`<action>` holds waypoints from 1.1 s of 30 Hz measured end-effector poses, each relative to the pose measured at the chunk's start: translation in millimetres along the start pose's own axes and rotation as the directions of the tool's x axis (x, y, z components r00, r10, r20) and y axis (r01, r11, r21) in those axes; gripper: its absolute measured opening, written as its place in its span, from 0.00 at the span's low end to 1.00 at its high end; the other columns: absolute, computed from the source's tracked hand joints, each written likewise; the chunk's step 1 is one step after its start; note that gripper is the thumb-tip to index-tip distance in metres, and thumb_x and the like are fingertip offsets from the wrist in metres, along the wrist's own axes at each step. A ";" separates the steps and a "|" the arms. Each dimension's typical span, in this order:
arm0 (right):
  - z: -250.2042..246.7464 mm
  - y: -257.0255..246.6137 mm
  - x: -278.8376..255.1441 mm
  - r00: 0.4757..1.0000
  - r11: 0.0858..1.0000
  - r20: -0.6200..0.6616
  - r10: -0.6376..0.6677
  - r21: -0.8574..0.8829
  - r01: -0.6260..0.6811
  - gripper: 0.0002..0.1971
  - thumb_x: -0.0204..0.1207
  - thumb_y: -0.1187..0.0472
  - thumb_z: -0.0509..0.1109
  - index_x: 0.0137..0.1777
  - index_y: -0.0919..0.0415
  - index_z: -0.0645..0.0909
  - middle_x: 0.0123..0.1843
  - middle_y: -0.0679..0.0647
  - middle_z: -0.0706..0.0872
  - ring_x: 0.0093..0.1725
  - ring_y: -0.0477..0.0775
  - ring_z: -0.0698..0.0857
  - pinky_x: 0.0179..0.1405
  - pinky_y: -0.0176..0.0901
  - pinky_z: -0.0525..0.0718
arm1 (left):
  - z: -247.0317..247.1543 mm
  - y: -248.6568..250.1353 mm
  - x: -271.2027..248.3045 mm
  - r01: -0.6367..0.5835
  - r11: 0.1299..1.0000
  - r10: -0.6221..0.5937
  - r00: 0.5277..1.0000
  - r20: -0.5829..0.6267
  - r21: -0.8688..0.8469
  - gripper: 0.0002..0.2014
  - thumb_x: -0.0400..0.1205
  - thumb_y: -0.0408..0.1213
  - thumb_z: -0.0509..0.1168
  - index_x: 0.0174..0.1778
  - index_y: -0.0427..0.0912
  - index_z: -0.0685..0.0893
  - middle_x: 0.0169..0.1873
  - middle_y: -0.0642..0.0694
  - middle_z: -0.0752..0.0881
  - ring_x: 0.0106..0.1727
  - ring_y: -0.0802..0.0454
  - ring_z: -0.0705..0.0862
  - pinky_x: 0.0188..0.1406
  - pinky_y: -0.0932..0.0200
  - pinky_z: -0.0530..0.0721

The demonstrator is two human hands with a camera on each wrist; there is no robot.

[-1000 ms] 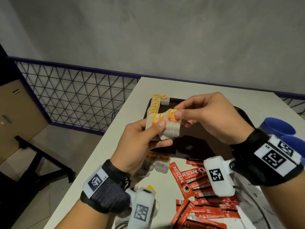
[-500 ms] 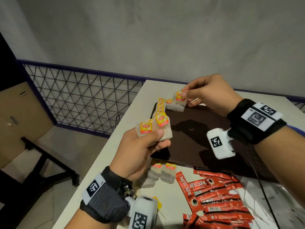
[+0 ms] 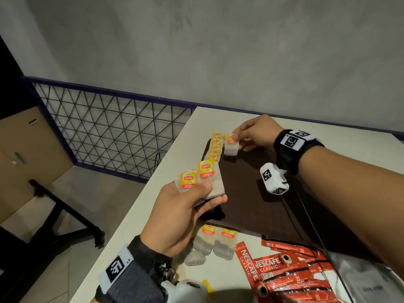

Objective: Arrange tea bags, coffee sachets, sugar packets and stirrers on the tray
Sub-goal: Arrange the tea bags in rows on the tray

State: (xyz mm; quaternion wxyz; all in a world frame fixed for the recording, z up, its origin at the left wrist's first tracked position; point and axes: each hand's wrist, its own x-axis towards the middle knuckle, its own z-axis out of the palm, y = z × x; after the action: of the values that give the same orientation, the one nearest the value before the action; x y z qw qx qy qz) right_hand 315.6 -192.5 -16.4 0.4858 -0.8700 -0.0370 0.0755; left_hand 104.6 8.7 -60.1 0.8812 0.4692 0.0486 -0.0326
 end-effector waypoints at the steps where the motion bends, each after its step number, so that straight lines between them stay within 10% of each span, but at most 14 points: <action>1: 1.9 1.6 5.1 1.000 1.000 0.019 0.018 0.008 -0.019 0.04 0.75 0.70 0.81 0.49 0.66 0.92 0.47 0.63 0.95 0.36 0.55 0.92 0.41 0.48 0.93 | -0.1 -0.9 0.3 0.001 1.000 -0.001 1.000 0.003 0.004 0.12 0.86 0.26 0.66 0.63 0.29 0.88 0.55 0.31 0.92 0.54 0.34 0.93 0.46 0.57 0.92; 33: 15.4 25.2 40.8 0.983 0.982 -0.031 0.182 -0.052 -0.183 0.04 0.75 0.75 0.76 0.48 0.71 0.87 0.48 0.70 0.93 0.40 0.60 0.94 0.50 0.55 0.95 | -3.7 -7.0 3.5 0.003 0.999 -0.006 0.998 0.061 0.044 0.13 0.85 0.28 0.67 0.64 0.33 0.88 0.56 0.34 0.93 0.56 0.35 0.93 0.59 0.47 0.92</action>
State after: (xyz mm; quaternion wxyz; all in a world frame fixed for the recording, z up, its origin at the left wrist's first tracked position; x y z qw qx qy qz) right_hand 353.0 -187.1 -49.7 0.4531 -0.8837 0.0471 0.1075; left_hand 107.2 7.8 -68.3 0.8718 0.4869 0.0221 -0.0499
